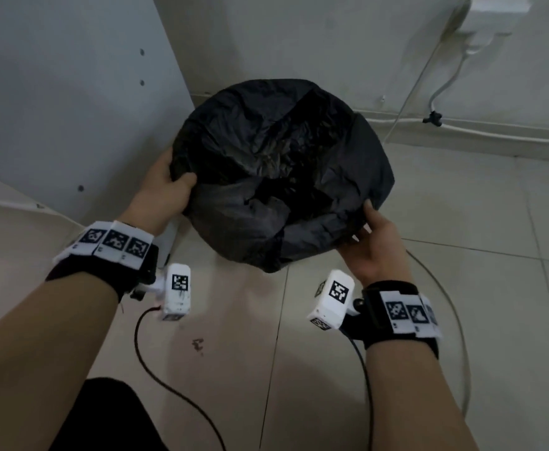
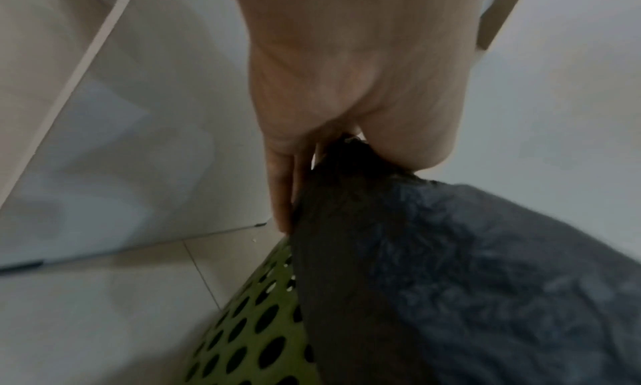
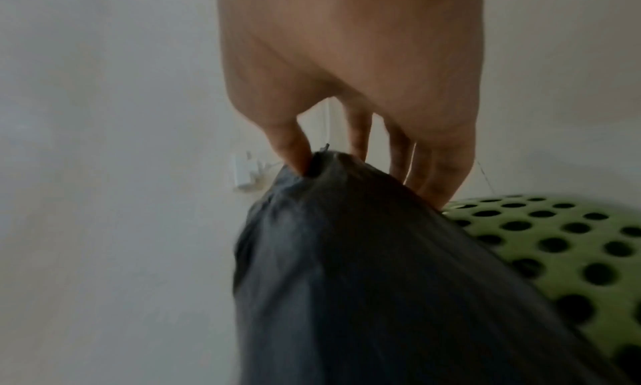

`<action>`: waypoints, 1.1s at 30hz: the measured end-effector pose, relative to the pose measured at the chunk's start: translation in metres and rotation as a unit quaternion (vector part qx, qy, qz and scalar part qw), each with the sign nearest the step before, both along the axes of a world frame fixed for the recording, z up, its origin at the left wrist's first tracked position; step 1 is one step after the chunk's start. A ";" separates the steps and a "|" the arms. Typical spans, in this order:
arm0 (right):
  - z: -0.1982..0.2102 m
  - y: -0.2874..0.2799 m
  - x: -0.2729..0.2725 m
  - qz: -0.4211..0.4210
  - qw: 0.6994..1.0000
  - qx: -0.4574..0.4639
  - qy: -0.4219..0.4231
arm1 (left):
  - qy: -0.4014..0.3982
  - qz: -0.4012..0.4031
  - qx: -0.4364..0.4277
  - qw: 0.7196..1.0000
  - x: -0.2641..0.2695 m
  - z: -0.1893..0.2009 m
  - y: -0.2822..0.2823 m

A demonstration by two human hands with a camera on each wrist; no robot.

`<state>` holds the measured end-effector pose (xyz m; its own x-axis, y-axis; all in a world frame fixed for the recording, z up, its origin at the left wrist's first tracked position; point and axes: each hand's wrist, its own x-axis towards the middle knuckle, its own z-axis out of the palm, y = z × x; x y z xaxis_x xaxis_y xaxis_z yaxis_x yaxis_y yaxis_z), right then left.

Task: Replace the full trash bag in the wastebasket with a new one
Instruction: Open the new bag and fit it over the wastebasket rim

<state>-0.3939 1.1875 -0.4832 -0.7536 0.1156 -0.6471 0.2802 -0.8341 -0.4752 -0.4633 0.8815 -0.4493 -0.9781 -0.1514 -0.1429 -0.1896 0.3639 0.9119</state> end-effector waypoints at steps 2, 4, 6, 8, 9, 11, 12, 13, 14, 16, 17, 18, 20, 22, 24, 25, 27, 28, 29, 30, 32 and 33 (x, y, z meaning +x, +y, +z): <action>0.003 0.003 -0.003 -0.005 1.000 -0.006 -0.007 | 0.002 0.023 0.047 0.999 -0.007 0.005 0.002; -0.001 0.006 -0.006 -0.002 0.999 -0.048 0.006 | -0.011 0.050 0.076 0.996 -0.008 0.005 0.002; -0.003 0.002 -0.004 0.010 0.999 -0.034 -0.016 | -0.013 0.022 0.052 0.998 -0.002 0.001 0.002; -0.003 -0.007 -0.001 0.003 1.000 0.004 0.003 | 0.013 -0.012 -0.007 1.000 0.002 -0.002 -0.001; -0.001 -0.010 0.000 -0.005 1.000 0.006 0.012 | 0.017 -0.004 -0.033 0.999 0.002 -0.001 -0.004; 0.006 -0.016 0.002 -0.021 0.993 -0.096 0.065 | 0.022 0.038 -0.064 0.997 0.002 0.001 -0.007; 0.009 -0.019 0.005 -0.013 0.987 -0.128 0.101 | 0.030 0.041 -0.074 0.996 0.004 0.002 -0.005; 0.004 -0.020 0.004 -0.038 0.987 -0.110 0.107 | 0.034 0.025 -0.082 0.996 0.007 0.002 -0.005; 0.004 -0.021 0.003 -0.034 0.991 -0.082 0.096 | 0.027 -0.009 -0.091 0.995 0.011 0.005 -0.002; 0.001 -0.020 -0.001 -0.018 0.996 -0.036 0.075 | 0.008 -0.078 -0.118 0.990 0.015 0.004 0.000; -0.003 -0.019 -0.003 -0.022 0.997 -0.039 0.068 | 0.012 -0.091 -0.123 0.988 0.012 0.002 -0.002; -0.008 -0.017 -0.005 -0.023 0.996 -0.055 0.059 | 0.021 -0.082 -0.124 0.989 0.007 0.001 -0.004; -0.008 -0.014 -0.003 -0.020 0.996 -0.078 0.043 | 0.041 -0.021 -0.090 0.995 -0.003 0.001 -0.006; -0.005 -0.018 0.001 0.004 0.998 -0.052 0.029 | 0.010 0.054 -0.034 0.998 -0.003 -0.001 -0.004; -0.008 -0.018 0.007 0.019 1.000 -0.009 0.010 | -0.037 0.060 0.005 0.997 0.005 -0.010 -0.001; -0.007 -0.016 0.008 0.008 1.000 0.006 0.015 | -0.045 0.047 0.004 0.998 0.009 -0.015 0.000; -0.003 -0.013 0.005 -0.010 0.999 0.016 0.049 | -0.036 0.034 0.002 0.999 0.013 -0.016 0.004; -0.003 -0.012 0.001 -0.017 0.997 0.012 0.072 | -0.035 0.035 0.009 0.999 0.010 -0.014 0.004; -0.001 -0.012 -0.004 -0.024 0.996 0.002 0.085 | -0.033 0.041 0.026 0.998 0.006 -0.012 0.005; 0.000 -0.012 -0.008 -0.031 0.997 -0.006 0.073 | -0.037 0.045 0.038 0.998 0.002 -0.010 0.005; -0.001 -0.014 -0.013 -0.038 0.998 -0.043 0.031 | -0.043 0.046 0.055 0.996 -0.002 -0.009 0.004; 0.000 -0.017 -0.012 -0.035 0.997 -0.062 0.019 | -0.042 0.052 0.060 0.996 -0.002 -0.009 0.004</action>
<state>-0.4055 1.1706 -0.4830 -0.7713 0.0898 -0.6300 0.2028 -0.9037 -0.3772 -0.4654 0.8857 -0.4583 -0.9417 -0.2284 -0.2470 -0.2984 0.2281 0.9268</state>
